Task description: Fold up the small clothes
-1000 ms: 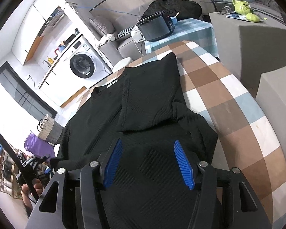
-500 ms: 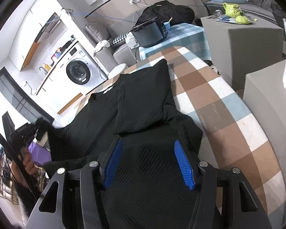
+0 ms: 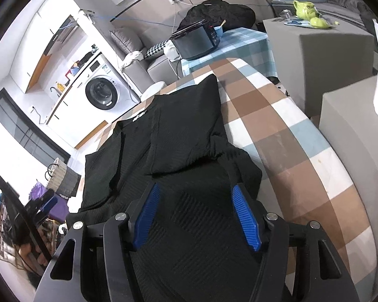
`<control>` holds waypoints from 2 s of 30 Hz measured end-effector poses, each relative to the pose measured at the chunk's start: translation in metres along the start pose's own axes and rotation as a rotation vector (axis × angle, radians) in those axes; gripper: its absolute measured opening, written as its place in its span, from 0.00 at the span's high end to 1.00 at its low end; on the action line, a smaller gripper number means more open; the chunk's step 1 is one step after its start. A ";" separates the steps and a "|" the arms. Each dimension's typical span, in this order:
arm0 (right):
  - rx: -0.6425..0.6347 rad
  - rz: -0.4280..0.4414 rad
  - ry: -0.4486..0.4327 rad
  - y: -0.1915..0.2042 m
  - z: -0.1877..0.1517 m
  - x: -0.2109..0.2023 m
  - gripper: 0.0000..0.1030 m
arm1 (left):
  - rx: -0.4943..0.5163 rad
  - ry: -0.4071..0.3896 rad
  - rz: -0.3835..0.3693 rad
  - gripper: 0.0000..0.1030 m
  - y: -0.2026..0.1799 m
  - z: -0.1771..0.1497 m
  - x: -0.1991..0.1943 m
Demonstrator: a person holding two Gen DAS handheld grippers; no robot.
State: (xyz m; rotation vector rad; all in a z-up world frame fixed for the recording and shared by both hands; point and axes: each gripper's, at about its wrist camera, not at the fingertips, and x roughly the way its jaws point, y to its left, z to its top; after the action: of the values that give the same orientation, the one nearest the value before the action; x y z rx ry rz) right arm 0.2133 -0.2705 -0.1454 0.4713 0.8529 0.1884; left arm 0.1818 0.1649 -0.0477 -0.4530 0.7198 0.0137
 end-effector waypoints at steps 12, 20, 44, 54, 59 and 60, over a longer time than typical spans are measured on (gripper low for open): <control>-0.024 -0.018 0.003 -0.040 -0.030 -0.052 0.40 | -0.027 0.039 0.144 0.29 0.057 -0.079 -0.053; 0.016 -0.045 0.107 -0.068 -0.059 -0.032 0.44 | -0.088 0.095 0.177 0.29 0.081 -0.114 -0.048; -0.034 0.013 0.076 -0.082 -0.050 -0.008 0.67 | -0.025 0.187 0.180 0.93 0.064 -0.099 0.010; -0.071 0.060 -0.023 -0.071 -0.047 -0.021 0.98 | -0.082 0.040 0.117 0.95 0.067 -0.098 -0.031; -0.045 0.049 -0.040 -0.082 -0.044 -0.035 0.97 | -0.066 0.055 0.098 0.94 0.065 -0.107 -0.041; -0.041 0.045 -0.022 -0.084 -0.044 -0.033 0.97 | -0.070 0.074 0.112 0.94 0.066 -0.107 -0.040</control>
State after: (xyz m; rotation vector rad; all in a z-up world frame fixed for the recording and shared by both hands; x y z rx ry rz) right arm 0.1567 -0.3416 -0.1871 0.4536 0.8155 0.2413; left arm 0.0729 0.1868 -0.1193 -0.4813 0.8190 0.1278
